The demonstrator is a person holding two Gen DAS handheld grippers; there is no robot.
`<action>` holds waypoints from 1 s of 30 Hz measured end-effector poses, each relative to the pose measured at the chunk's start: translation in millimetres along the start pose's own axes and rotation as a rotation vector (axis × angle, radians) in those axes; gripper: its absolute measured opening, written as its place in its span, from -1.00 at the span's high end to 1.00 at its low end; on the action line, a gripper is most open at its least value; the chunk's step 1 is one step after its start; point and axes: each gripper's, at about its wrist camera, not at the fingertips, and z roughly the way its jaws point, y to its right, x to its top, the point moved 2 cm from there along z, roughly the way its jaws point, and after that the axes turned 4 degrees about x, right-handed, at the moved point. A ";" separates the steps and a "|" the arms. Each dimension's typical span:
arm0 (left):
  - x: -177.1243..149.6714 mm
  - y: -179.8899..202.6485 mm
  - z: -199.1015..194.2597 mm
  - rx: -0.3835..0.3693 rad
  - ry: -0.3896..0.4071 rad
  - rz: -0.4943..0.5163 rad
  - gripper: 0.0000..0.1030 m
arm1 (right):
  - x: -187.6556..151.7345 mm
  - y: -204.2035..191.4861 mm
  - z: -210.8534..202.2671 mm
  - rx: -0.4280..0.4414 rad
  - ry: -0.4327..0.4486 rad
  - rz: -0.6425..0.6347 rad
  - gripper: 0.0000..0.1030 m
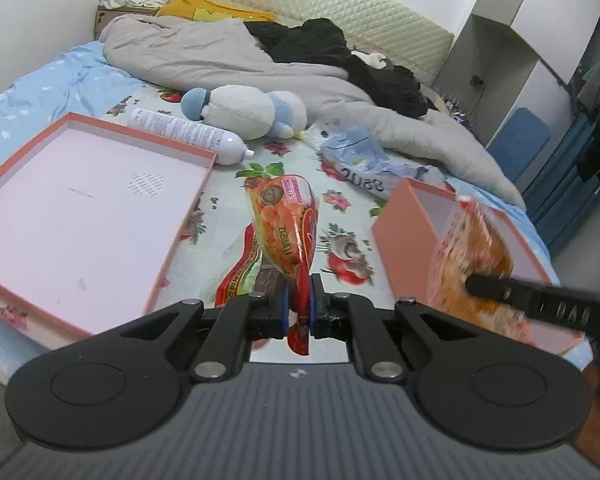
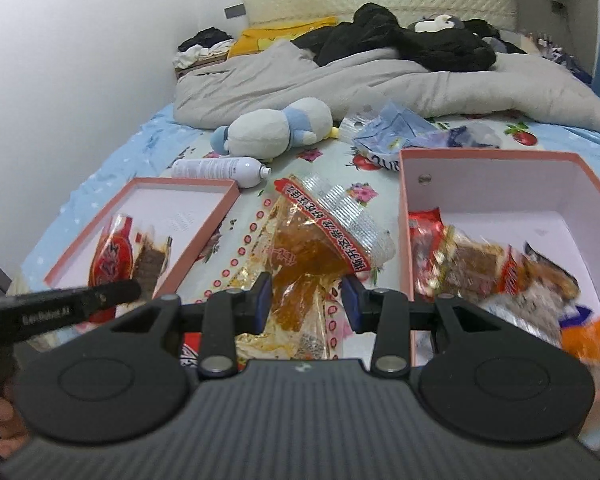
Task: Organize snacks
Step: 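Carry the red-orange packet and jerky packet over the deep pink box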
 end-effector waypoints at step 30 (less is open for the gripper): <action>-13.9 114.6 -86.7 -0.151 -0.028 0.102 0.79 | -50.2 25.5 -128.6 -0.093 0.113 0.110 0.23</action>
